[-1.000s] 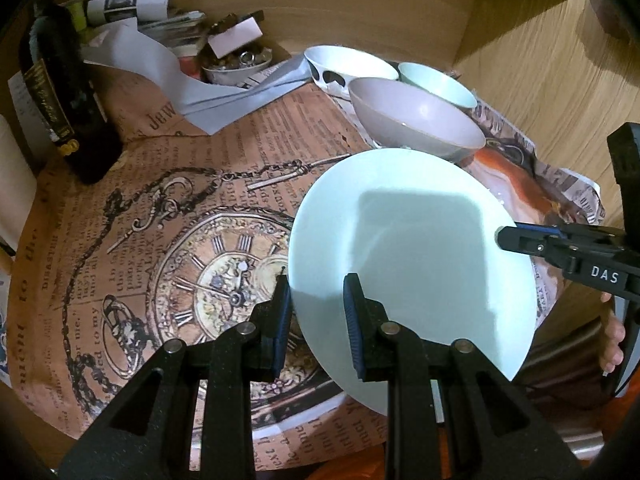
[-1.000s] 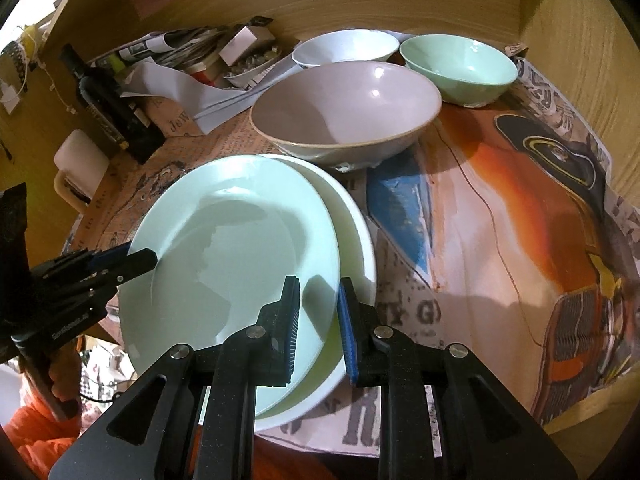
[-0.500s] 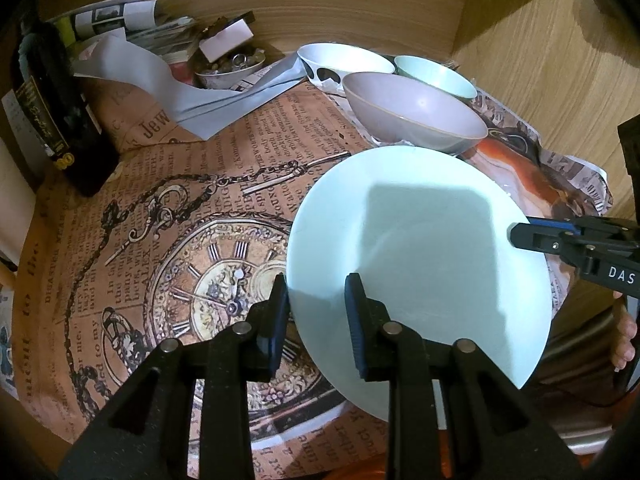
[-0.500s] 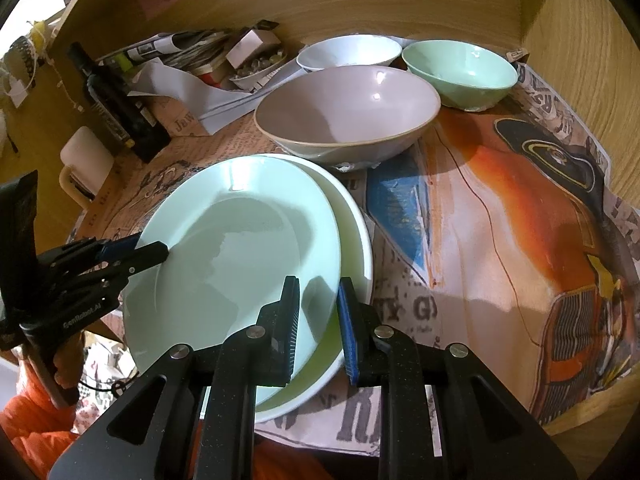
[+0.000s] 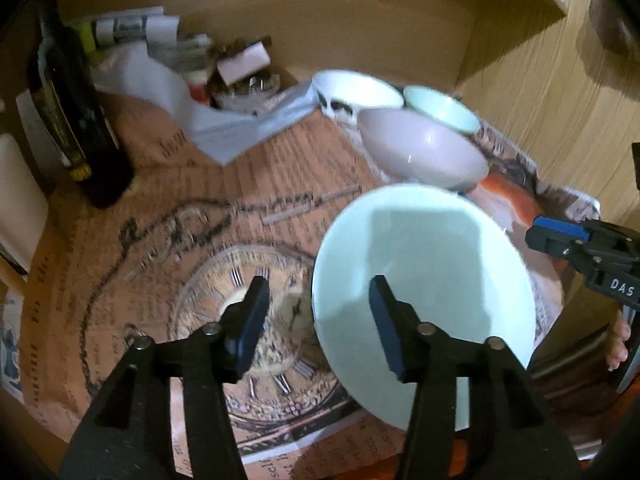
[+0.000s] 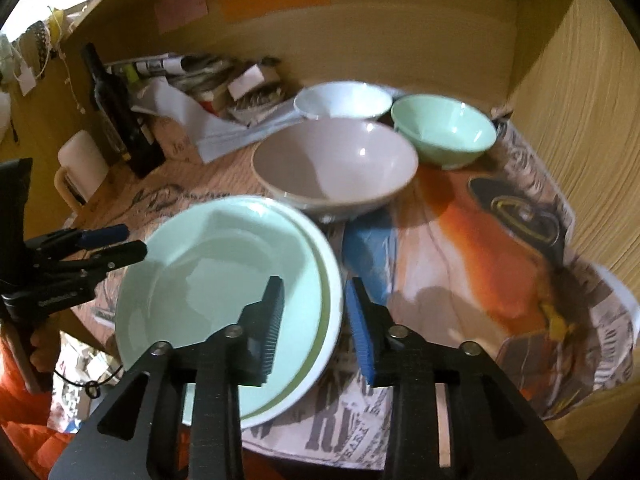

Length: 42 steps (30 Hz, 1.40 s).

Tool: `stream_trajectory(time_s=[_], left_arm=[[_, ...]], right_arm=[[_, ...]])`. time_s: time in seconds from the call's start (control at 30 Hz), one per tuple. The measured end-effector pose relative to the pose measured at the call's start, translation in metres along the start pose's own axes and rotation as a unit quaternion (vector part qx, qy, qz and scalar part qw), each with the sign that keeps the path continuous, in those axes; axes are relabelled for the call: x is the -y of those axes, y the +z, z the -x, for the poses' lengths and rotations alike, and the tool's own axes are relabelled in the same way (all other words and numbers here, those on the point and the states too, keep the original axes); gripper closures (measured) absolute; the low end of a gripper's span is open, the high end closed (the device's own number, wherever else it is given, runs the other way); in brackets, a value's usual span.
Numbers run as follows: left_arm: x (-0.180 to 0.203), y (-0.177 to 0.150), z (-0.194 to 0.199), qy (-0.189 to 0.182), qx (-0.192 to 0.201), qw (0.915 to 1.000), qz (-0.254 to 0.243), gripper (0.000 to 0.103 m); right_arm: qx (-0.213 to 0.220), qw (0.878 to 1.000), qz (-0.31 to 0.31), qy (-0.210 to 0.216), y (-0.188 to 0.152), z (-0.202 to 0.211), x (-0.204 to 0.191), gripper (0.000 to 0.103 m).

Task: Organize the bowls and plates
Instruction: 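Move the left tool to the rim of the mauve-grey bowl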

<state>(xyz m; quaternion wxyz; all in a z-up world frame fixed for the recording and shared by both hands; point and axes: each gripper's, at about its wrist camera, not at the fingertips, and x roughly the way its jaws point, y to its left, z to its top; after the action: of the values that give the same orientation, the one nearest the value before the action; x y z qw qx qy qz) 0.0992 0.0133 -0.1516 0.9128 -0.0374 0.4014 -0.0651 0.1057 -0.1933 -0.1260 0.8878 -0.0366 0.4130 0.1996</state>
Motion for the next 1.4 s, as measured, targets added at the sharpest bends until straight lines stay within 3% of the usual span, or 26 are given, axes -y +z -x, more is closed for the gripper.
stream_trajectory(time_s=[0.13, 0.27, 0.3, 0.37, 0.63, 0.97, 1.13, 1.2, 1.27, 1.4], left_arm=[[0.007, 0.017, 0.015, 0.008, 0.040, 0.9991, -0.014, 0.038], [0.012, 0.036, 0.020, 0.011, 0.064, 0.9976, -0.023, 0.030], [0.013, 0.040, 0.019, 0.010, 0.066, 0.9974, -0.025, 0.029], [0.015, 0.048, 0.017, 0.009, 0.070, 0.9972, -0.025, 0.019], [0.026, 0.089, -0.014, 0.008, 0.065, 0.9975, -0.025, 0.013], [0.032, 0.120, -0.086, 0.000, -0.013, 0.9997, -0.022, 0.013], [0.037, 0.124, -0.109, 0.001, -0.034, 0.9988, -0.036, 0.013], [0.041, 0.124, -0.116, -0.002, -0.042, 0.9982, -0.043, 0.017], [0.043, 0.125, -0.122, -0.005, -0.049, 0.9976, -0.049, 0.029], [0.045, 0.125, -0.132, -0.015, -0.069, 0.9962, -0.051, 0.043]], right_arm=[[0.030, 0.999, -0.005, -0.011, 0.011, 0.003, 0.006, 0.059], [0.050, 0.998, -0.014, -0.018, 0.024, 0.004, 0.013, 0.058], [0.054, 0.998, -0.014, -0.019, 0.026, 0.004, 0.014, 0.056], [0.067, 0.997, -0.018, -0.025, 0.033, 0.005, 0.019, 0.043], [0.086, 0.995, -0.025, -0.043, 0.058, -0.012, 0.039, 0.035], [0.048, 0.997, -0.040, -0.035, 0.077, -0.060, 0.063, 0.035], [0.025, 0.998, -0.051, -0.030, 0.080, -0.082, 0.072, 0.035], [0.013, 0.998, -0.055, -0.025, 0.081, -0.091, 0.076, 0.036], [0.007, 0.998, -0.066, -0.018, 0.080, -0.095, 0.079, 0.043], [-0.007, 0.997, -0.076, -0.001, 0.079, -0.101, 0.083, 0.052]])
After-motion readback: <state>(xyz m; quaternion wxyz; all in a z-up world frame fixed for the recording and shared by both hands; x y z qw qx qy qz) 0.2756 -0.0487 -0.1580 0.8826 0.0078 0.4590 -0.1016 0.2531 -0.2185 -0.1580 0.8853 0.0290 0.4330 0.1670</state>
